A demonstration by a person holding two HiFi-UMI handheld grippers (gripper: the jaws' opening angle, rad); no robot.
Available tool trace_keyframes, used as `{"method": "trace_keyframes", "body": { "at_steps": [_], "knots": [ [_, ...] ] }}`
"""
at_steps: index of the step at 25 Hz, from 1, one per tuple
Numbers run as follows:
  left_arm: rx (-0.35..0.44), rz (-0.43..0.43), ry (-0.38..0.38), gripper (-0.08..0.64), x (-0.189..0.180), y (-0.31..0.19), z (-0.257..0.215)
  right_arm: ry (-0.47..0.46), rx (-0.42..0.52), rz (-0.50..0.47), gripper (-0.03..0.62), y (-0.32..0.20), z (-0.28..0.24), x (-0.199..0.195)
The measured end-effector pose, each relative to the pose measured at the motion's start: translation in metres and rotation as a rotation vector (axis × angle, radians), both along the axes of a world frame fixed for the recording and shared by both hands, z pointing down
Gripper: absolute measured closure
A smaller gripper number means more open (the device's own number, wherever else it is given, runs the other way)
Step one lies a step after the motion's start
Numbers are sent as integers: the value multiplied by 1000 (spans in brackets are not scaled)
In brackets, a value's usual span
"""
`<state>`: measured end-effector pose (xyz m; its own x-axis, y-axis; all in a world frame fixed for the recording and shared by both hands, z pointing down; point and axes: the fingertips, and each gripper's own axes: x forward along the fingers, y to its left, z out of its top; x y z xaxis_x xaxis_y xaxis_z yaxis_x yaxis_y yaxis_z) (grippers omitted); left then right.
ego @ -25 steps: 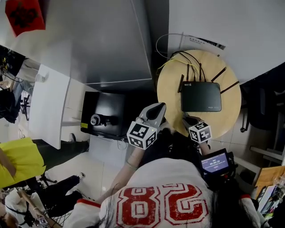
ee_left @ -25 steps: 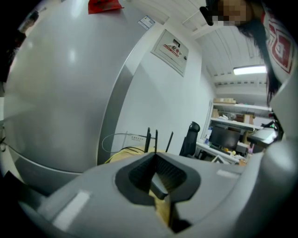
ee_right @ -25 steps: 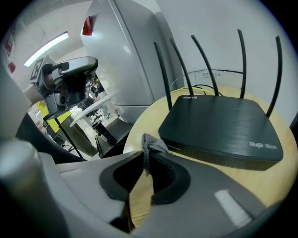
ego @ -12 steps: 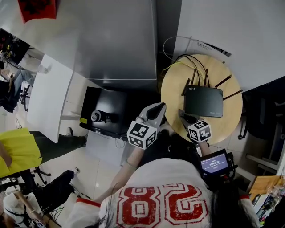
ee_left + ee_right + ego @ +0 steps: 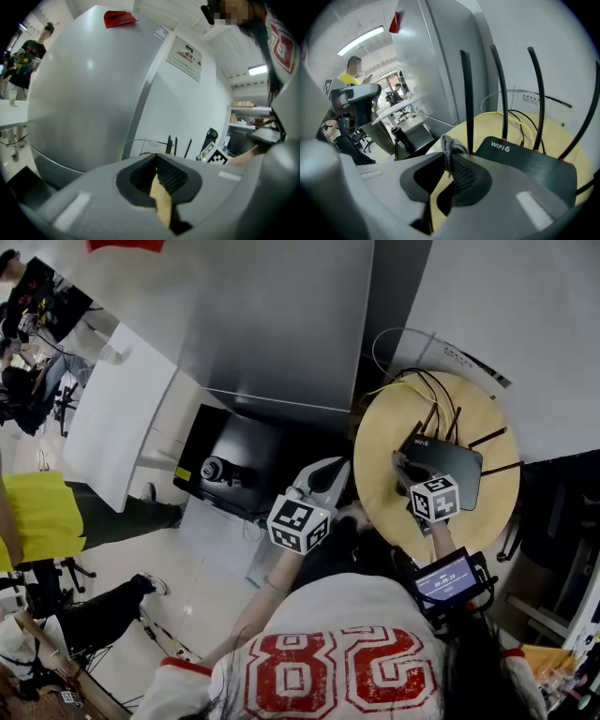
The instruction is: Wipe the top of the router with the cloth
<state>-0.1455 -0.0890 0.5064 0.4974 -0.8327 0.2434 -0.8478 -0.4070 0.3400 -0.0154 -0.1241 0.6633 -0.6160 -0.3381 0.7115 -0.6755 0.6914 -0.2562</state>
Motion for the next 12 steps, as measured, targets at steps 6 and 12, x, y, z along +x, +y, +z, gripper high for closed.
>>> {"method": "trace_keyframes", "body": {
  "at_steps": [6,12],
  "knots": [
    [-6,-78,-8,555,-22,8,-4,31,2,-8,554,-17,-3,0],
    [-8,-64,-7,555,-16,7,-3,36,-21,-8,554,-4,1,1]
  ]
}}
